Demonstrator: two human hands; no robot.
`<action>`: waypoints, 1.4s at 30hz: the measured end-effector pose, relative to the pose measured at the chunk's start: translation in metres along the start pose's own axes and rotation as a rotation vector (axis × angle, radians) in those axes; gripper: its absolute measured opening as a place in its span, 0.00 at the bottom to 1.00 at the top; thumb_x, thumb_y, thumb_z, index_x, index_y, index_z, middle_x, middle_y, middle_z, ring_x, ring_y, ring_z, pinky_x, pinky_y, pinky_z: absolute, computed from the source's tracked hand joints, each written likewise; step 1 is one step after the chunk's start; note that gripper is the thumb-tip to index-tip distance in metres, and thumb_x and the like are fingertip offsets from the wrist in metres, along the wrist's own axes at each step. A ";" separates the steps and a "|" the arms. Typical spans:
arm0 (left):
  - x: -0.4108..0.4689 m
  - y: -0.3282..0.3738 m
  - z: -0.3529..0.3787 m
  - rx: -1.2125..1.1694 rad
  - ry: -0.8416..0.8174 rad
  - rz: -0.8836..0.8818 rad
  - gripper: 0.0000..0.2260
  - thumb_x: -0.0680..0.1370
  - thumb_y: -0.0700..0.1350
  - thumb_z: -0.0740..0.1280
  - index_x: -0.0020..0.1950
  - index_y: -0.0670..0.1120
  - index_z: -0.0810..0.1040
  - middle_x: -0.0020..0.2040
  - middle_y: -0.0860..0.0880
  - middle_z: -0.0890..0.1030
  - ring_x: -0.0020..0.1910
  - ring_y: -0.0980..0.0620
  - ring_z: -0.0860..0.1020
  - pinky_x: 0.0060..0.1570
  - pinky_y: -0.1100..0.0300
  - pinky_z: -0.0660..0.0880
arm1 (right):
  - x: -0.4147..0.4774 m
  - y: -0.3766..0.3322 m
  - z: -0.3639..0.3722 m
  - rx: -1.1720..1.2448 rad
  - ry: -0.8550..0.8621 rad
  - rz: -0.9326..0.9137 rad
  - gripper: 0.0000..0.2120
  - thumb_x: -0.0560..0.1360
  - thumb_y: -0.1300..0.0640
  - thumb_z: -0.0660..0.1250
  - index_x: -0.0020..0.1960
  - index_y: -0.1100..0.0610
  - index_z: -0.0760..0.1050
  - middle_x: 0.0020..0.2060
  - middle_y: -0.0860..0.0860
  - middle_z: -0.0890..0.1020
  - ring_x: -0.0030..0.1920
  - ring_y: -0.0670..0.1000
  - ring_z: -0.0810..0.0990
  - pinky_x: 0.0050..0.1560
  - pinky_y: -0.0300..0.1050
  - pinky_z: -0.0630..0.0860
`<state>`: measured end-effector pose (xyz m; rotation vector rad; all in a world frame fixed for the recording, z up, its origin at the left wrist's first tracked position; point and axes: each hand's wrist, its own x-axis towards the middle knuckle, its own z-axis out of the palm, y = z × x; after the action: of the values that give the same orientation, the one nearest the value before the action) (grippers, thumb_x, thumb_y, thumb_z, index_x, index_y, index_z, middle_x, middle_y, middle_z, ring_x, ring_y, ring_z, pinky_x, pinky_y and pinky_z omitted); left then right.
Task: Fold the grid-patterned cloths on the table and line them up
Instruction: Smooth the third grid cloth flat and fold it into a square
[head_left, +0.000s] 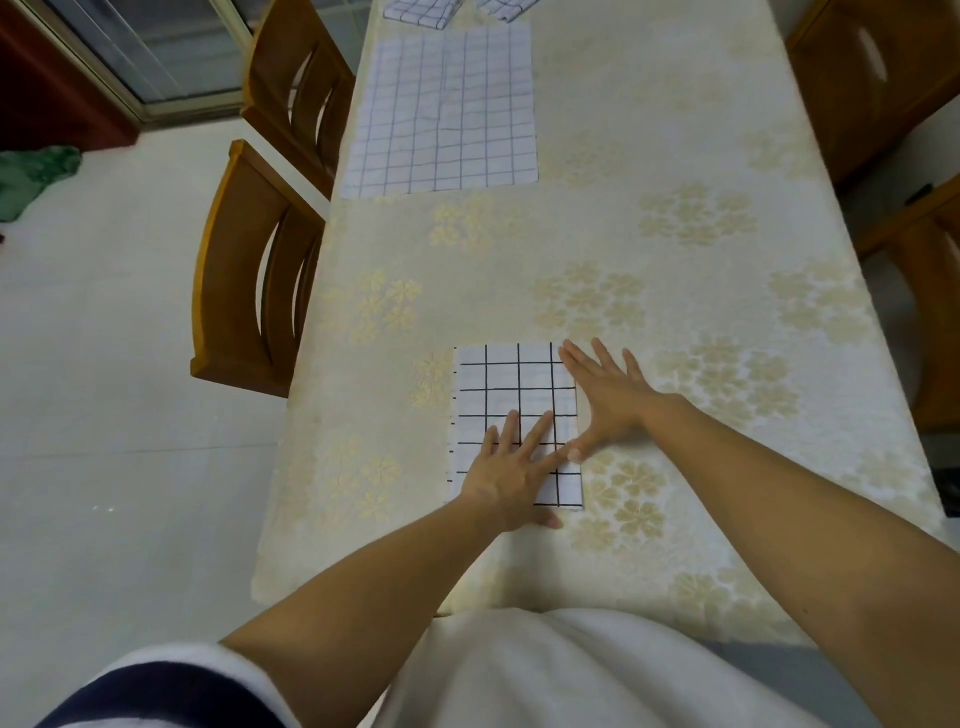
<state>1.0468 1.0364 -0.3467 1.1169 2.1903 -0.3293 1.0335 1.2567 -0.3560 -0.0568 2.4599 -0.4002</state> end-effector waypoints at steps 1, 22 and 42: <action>-0.001 -0.001 0.000 0.022 0.006 0.018 0.45 0.77 0.70 0.62 0.80 0.61 0.32 0.79 0.50 0.27 0.78 0.37 0.30 0.78 0.39 0.39 | 0.001 0.003 -0.003 0.050 0.001 -0.010 0.68 0.58 0.23 0.70 0.78 0.46 0.28 0.75 0.39 0.29 0.75 0.50 0.26 0.75 0.63 0.30; -0.004 -0.035 0.005 -0.335 0.563 0.001 0.33 0.81 0.58 0.65 0.81 0.46 0.60 0.80 0.45 0.62 0.79 0.45 0.59 0.79 0.44 0.55 | 0.006 -0.044 0.012 0.144 0.442 0.035 0.34 0.83 0.44 0.58 0.81 0.55 0.48 0.81 0.49 0.48 0.80 0.53 0.43 0.79 0.52 0.43; 0.008 -0.099 -0.011 -0.178 -0.023 -0.266 0.72 0.57 0.73 0.77 0.76 0.56 0.22 0.75 0.50 0.21 0.78 0.40 0.28 0.77 0.34 0.41 | 0.019 -0.017 0.014 -0.009 0.231 0.086 0.63 0.61 0.20 0.58 0.78 0.49 0.27 0.77 0.44 0.30 0.76 0.51 0.27 0.77 0.59 0.35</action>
<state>0.9599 0.9869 -0.3499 0.7243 2.2999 -0.2532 1.0255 1.2344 -0.3724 0.0966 2.6798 -0.3760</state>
